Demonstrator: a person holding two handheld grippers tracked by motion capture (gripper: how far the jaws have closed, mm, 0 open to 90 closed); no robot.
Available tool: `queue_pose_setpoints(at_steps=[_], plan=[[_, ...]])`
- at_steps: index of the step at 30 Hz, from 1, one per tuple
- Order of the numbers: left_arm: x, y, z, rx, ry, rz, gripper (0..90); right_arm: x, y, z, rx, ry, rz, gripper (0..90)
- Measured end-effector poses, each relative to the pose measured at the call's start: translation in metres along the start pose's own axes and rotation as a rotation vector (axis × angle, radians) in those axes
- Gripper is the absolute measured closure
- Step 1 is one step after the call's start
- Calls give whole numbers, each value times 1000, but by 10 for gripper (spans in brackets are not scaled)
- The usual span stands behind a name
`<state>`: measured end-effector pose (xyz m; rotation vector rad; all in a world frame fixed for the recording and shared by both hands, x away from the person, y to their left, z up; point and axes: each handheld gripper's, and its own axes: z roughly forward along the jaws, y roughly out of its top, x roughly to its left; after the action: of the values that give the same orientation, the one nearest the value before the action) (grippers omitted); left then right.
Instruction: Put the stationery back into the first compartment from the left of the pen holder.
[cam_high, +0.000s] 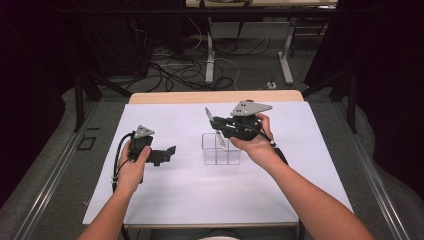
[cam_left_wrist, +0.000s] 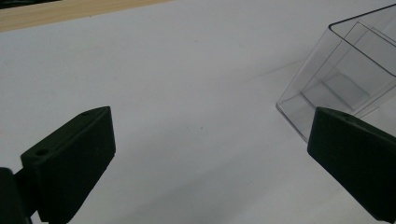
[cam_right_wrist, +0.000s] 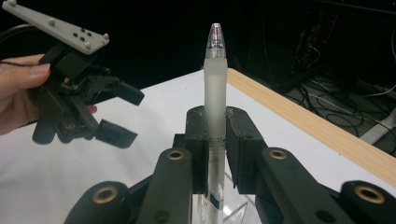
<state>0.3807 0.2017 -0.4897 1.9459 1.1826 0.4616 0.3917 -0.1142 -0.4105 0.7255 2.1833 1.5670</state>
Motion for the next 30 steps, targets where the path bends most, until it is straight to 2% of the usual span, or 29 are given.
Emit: queue_pose_setpoints(at_steps=[4, 7, 9, 19, 27, 29, 30], plan=[[1, 1, -1, 10, -9, 2, 8, 0, 5, 8, 1, -6, -6, 798], [1, 1, -1, 12, -9, 3, 8, 0, 7, 14, -17, -17, 7, 798], [1, 0, 0, -4, 1, 3, 8, -1, 7, 17, -18, -21, 1, 798], [2, 1, -1, 2, -6, 2, 8, -3, 1, 33, -12, -34, 43, 798], [3, 1, -1, 6, -8, 0, 8, -4, -8, 44, 15, -41, 66, 798], [3, 1, -1, 5, -8, 0, 8, -4, -10, 46, 44, -38, 74, 798], [3, 1, -1, 5, -8, 1, 8, -4, -12, 47, 34, -37, 80, 798]])
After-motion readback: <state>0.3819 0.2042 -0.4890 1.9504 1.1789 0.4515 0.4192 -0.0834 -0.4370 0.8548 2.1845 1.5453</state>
